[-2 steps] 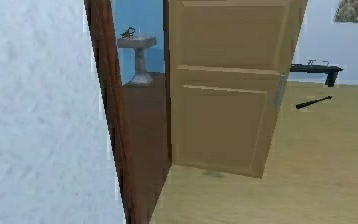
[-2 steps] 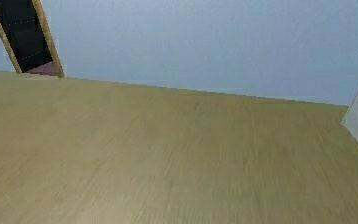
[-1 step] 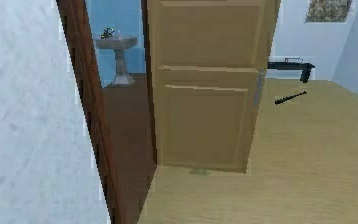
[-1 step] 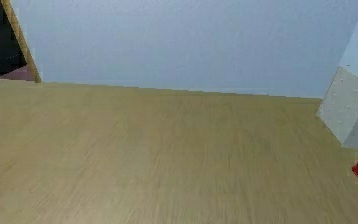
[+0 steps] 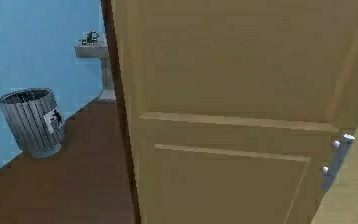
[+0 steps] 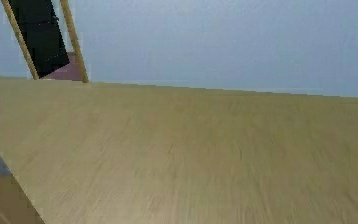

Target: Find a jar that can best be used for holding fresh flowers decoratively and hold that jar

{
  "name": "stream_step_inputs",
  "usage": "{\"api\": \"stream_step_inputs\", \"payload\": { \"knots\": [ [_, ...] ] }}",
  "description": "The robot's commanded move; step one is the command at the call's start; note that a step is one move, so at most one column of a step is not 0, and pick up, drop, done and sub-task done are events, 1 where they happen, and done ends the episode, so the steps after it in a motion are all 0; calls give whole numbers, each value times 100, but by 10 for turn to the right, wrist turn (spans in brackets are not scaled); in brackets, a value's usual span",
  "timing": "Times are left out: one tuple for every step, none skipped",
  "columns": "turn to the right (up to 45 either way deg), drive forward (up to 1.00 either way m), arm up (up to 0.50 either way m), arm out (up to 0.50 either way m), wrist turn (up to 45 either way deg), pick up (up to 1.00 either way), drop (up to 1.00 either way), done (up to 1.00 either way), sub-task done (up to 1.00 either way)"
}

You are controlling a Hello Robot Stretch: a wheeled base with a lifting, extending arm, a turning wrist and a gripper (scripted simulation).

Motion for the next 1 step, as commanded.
{"api": "stream_step_inputs", "payload": {
  "knots": [
    [-270, 0, 0, 0, 0, 0, 0, 0, 0]
  ]
}}
